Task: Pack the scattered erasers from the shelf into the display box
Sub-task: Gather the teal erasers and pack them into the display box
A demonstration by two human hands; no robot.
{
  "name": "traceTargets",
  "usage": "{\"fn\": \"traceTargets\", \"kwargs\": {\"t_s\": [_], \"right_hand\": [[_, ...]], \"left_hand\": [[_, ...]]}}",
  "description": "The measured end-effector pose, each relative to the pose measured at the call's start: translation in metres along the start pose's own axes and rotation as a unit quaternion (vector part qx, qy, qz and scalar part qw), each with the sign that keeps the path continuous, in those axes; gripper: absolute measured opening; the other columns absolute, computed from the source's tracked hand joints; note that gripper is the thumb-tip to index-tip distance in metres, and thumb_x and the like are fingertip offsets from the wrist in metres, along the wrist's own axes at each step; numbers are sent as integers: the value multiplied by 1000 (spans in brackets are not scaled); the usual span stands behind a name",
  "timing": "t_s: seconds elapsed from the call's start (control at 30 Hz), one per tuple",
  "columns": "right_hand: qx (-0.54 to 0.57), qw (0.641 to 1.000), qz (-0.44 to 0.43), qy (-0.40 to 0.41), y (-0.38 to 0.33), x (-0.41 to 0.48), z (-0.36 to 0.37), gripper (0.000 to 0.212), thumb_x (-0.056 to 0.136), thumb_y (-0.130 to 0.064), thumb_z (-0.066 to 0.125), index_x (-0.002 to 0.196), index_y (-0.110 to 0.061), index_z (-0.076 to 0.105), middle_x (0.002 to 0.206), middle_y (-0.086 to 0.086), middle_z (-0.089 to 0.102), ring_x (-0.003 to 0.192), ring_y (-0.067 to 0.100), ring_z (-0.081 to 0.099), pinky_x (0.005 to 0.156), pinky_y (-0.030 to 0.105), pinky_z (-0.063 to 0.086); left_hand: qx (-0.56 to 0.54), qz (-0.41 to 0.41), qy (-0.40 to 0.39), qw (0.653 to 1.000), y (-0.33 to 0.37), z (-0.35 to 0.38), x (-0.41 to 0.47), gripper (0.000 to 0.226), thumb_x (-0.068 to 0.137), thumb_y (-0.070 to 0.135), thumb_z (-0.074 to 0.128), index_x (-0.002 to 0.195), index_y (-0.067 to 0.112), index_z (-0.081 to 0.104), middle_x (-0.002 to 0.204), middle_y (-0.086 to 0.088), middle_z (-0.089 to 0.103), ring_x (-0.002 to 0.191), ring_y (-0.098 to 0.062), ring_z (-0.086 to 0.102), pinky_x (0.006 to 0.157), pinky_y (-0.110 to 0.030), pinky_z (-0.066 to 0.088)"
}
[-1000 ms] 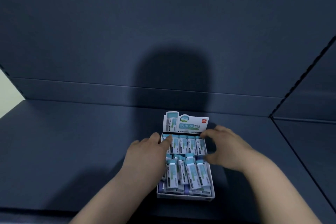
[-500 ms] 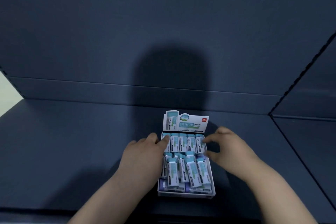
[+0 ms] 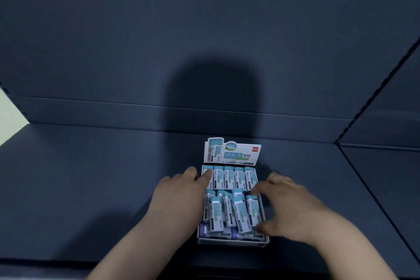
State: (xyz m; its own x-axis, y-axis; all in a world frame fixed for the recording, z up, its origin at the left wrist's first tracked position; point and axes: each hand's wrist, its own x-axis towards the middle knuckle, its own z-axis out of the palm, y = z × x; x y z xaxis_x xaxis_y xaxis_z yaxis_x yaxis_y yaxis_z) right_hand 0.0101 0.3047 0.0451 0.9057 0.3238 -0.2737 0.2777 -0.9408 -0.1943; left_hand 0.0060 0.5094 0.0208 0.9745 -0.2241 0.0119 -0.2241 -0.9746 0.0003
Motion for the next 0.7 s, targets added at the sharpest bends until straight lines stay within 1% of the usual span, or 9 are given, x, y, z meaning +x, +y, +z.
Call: {"fn": "traceTargets", "kwargs": {"t_s": [0.13, 0.23, 0.3, 0.47, 0.6, 0.7], "right_hand": [[-53, 998, 22, 10, -8, 0, -4, 60, 69, -52, 70, 121, -32, 48, 116, -7, 40, 116, 14, 39, 95, 30, 36], [-94, 995, 33, 23, -14, 0, -4, 60, 71, -51, 70, 123, -28, 49, 120, -5, 41, 119, 16, 39, 97, 31, 34], [-108, 993, 41, 35, -16, -1, -4, 61, 73, -50, 70, 125, -28, 48, 122, -5, 41, 119, 16, 40, 97, 31, 34], [-116, 991, 48, 36, -20, -1, -2, 52, 77, -44, 68, 124, -28, 54, 119, -4, 45, 117, 17, 42, 95, 31, 34], [-121, 991, 41, 38, -18, -3, 0, 43, 81, -41, 65, 121, -26, 58, 115, -2, 46, 113, 18, 44, 89, 31, 34], [-117, 992, 32, 38, -17, -4, 0, 39, 82, -41, 63, 117, -24, 60, 114, -2, 47, 113, 18, 45, 87, 31, 35]], "left_hand": [[1, 1, -2, 1000, 0, 1, 0, 71, 89, 11, 43, 149, 29, 9, 125, 1, 40, 105, -18, 51, 79, -27, 33], [-2, 5, 0, 1000, -1, 3, -1, 71, 90, 16, 46, 149, 30, 9, 124, 2, 40, 104, -18, 52, 78, -27, 32], [-3, 2, 0, 1000, -2, 4, -1, 70, 90, 16, 45, 149, 30, 9, 123, 2, 41, 103, -18, 52, 79, -28, 34], [1, -1, -5, 1000, -1, 2, -1, 73, 87, 9, 43, 149, 29, 8, 125, 1, 40, 104, -19, 52, 79, -28, 33], [0, 1, -7, 1000, -1, 2, -3, 73, 88, 12, 44, 149, 29, 8, 124, 1, 40, 104, -19, 52, 79, -28, 34], [1, 1, -7, 1000, -1, 1, -4, 73, 88, 13, 45, 149, 29, 8, 124, 1, 40, 104, -19, 52, 75, -27, 30]]}}
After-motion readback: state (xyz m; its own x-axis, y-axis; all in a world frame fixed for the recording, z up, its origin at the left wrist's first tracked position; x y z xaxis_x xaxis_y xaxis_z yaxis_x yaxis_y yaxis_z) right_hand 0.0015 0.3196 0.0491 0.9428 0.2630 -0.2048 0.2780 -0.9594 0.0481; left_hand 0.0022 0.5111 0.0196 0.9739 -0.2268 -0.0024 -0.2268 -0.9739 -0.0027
